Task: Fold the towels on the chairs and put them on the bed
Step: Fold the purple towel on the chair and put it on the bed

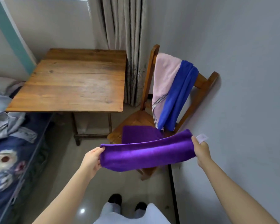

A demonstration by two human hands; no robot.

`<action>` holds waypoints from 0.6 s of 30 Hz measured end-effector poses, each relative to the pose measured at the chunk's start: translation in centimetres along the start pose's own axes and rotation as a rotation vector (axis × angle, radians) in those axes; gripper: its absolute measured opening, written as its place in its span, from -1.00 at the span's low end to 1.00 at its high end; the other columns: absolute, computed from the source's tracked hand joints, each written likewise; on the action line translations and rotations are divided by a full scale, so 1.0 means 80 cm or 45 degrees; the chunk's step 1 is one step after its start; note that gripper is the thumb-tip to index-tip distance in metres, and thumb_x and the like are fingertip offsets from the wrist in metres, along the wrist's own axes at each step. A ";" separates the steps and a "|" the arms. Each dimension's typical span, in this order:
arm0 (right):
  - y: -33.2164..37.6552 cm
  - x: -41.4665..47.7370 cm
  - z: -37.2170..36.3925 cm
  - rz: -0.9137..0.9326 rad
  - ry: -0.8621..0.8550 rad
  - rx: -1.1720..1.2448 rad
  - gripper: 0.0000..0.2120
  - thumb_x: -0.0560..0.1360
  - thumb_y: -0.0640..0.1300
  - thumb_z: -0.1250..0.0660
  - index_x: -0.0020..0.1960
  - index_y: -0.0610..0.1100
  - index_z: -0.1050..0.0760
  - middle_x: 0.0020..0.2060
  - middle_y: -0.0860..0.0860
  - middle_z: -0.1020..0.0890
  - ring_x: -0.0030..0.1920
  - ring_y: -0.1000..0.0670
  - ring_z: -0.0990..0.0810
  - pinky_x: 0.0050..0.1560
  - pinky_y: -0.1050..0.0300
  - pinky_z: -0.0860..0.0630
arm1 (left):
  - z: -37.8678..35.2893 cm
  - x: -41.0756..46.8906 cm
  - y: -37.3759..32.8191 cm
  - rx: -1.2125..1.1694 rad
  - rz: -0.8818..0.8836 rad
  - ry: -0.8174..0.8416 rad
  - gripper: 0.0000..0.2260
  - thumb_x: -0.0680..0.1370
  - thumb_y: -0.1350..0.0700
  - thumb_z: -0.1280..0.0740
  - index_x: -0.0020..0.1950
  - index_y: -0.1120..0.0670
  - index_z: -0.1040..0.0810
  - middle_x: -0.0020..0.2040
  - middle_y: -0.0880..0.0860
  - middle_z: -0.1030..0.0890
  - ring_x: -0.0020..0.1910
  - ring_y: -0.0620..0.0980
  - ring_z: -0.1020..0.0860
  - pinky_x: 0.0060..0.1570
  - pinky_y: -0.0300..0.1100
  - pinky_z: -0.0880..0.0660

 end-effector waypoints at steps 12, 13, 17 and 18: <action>-0.113 0.050 -0.052 -0.295 -0.033 0.049 -0.60 0.60 -0.10 -0.17 0.31 -0.36 -0.33 0.24 -0.27 -0.46 0.25 -0.26 -0.43 0.18 -0.02 -0.41 | -0.015 0.077 0.043 0.191 -0.001 -0.177 -0.89 0.55 0.24 -0.27 -0.12 0.15 -0.58 -0.13 0.19 -0.59 -0.14 0.15 -0.52 -0.16 -0.05 -0.43; -0.117 0.061 -0.059 -0.301 -0.036 0.050 -0.61 0.58 -0.11 -0.20 0.29 -0.36 -0.36 0.22 -0.27 -0.48 0.20 -0.24 -0.46 0.10 0.03 -0.41 | -0.019 0.090 0.041 0.201 -0.009 -0.184 -0.88 0.54 0.23 -0.28 -0.15 0.12 -0.58 -0.12 0.19 -0.59 -0.11 0.15 -0.52 -0.13 -0.03 -0.43; -0.136 0.109 -0.089 -0.307 -0.031 0.051 -0.64 0.51 -0.16 -0.33 0.25 -0.31 -0.43 0.18 -0.23 -0.51 0.13 -0.21 -0.47 0.02 0.05 -0.40 | -0.047 0.155 0.030 0.253 -0.063 -0.195 -0.89 0.52 0.21 -0.33 -0.20 0.09 -0.58 -0.18 0.14 -0.59 -0.15 0.12 -0.51 -0.11 -0.03 -0.43; -0.143 0.120 -0.095 -0.323 -0.038 0.053 -0.63 0.50 -0.16 -0.34 0.25 -0.30 -0.44 0.18 -0.22 -0.51 0.17 -0.23 -0.47 0.05 0.01 -0.43 | -0.054 0.171 0.029 0.264 -0.070 -0.194 -0.89 0.52 0.20 -0.34 -0.20 0.08 -0.58 -0.19 0.13 -0.59 -0.15 0.11 -0.51 -0.10 -0.02 -0.43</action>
Point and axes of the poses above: each hand's wrist, its own x-axis towards the middle knuckle, its own z-axis out of the back of the hand, y = z × x, the point moved 9 cm from there along x, towards the middle knuckle
